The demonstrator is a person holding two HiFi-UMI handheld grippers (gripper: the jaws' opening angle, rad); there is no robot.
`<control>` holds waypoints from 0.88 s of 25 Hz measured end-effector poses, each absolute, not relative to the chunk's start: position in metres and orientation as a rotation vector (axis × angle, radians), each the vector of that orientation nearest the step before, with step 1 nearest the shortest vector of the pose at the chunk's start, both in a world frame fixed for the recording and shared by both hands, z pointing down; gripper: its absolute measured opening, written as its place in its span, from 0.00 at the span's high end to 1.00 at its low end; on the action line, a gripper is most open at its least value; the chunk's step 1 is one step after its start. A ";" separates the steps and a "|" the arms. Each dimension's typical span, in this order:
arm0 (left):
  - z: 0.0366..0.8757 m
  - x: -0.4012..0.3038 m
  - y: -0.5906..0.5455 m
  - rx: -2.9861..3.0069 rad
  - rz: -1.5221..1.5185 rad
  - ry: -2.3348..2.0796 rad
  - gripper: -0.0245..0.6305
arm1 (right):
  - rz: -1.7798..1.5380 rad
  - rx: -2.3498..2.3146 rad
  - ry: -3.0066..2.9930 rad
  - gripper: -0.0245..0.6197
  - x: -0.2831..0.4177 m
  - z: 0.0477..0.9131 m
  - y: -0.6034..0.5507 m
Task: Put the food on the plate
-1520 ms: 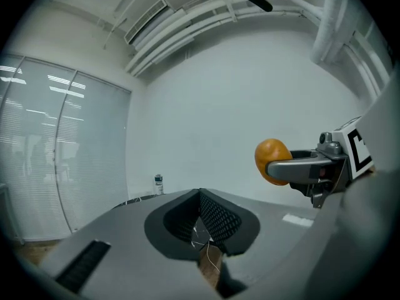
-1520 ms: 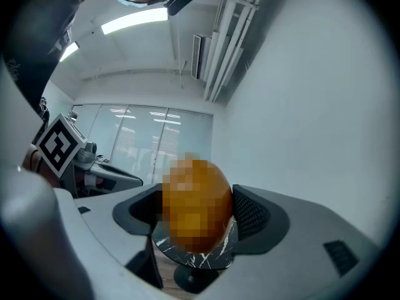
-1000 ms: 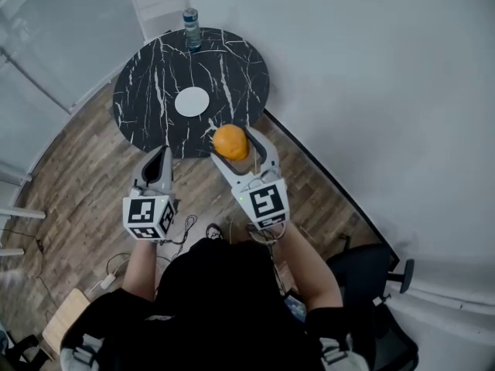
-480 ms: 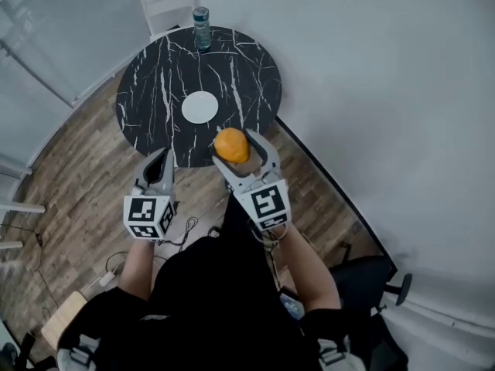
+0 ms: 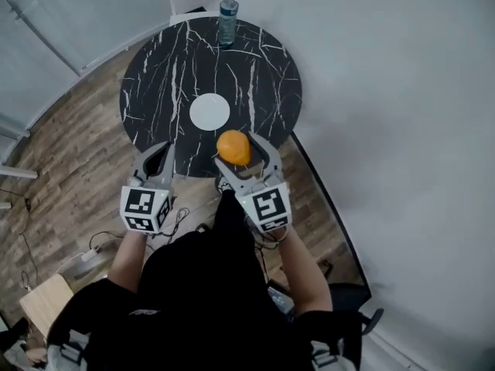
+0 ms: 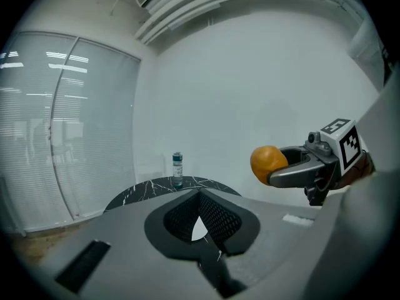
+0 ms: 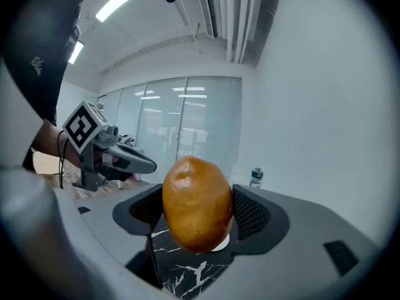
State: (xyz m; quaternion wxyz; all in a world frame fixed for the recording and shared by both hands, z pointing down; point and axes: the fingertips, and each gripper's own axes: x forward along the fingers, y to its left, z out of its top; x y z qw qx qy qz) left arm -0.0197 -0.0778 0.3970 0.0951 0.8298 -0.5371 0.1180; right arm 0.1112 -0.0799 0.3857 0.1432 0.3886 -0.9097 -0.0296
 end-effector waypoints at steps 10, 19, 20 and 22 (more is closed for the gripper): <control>0.434 -0.042 -0.134 2.283 0.415 -1.669 0.96 | -0.089 0.756 -2.605 0.45 0.090 0.418 -0.148; 0.471 -0.068 -0.151 2.092 0.387 -1.742 0.96 | -0.222 0.455 -2.494 0.45 0.057 0.440 -0.194; 0.474 -0.071 -0.153 2.074 0.384 -1.752 0.96 | -0.243 0.429 -2.482 0.45 0.054 0.441 -0.199; 0.478 -0.077 -0.155 2.045 0.375 -1.773 0.96 | -0.292 0.372 -2.457 0.45 0.046 0.443 -0.208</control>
